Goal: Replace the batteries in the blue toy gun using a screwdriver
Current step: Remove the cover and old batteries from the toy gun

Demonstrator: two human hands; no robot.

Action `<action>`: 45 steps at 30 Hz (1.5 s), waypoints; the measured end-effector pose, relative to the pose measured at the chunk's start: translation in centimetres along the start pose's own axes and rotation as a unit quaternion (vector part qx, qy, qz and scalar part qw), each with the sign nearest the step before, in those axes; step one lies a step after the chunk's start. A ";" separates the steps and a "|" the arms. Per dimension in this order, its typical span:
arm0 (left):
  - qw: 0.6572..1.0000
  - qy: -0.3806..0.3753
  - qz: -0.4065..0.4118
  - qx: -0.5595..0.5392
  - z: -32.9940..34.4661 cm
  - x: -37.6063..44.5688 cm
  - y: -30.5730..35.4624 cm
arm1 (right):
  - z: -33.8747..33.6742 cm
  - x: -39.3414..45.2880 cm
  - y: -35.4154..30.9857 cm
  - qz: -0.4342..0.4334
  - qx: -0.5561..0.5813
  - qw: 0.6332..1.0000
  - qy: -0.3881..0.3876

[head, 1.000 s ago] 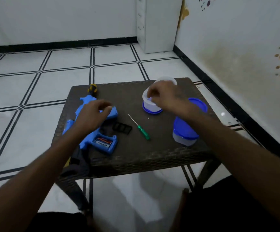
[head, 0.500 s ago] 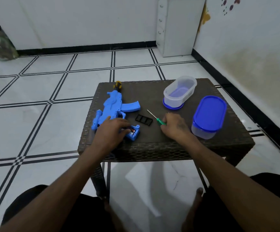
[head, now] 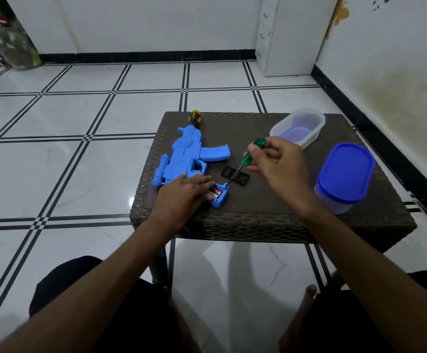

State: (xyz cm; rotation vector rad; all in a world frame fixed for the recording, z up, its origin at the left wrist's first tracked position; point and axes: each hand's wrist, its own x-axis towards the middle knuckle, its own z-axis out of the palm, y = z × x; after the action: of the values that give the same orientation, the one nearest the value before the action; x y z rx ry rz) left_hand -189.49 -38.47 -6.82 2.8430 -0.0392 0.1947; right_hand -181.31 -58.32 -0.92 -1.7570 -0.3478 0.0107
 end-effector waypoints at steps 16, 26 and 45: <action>0.999 -0.009 -0.018 0.029 -0.5 -0.2 0.7 | 3.5 0.6 0.2 -0.175 -0.245 0.952 -0.057; 0.999 -0.018 -0.018 0.028 -0.7 -0.3 1.1 | 2.2 -2.3 2.7 -0.023 -0.004 0.999 0.037; 0.999 0.000 -0.011 0.039 -1.1 -0.4 1.4 | 1.4 -2.5 2.9 0.145 0.253 0.945 0.148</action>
State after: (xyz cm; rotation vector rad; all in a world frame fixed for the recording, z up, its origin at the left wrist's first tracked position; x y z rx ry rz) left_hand -190.09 -39.51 -5.47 2.9200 -0.0013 0.1957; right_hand -183.32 -58.04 -4.43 -1.2589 0.1322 0.0421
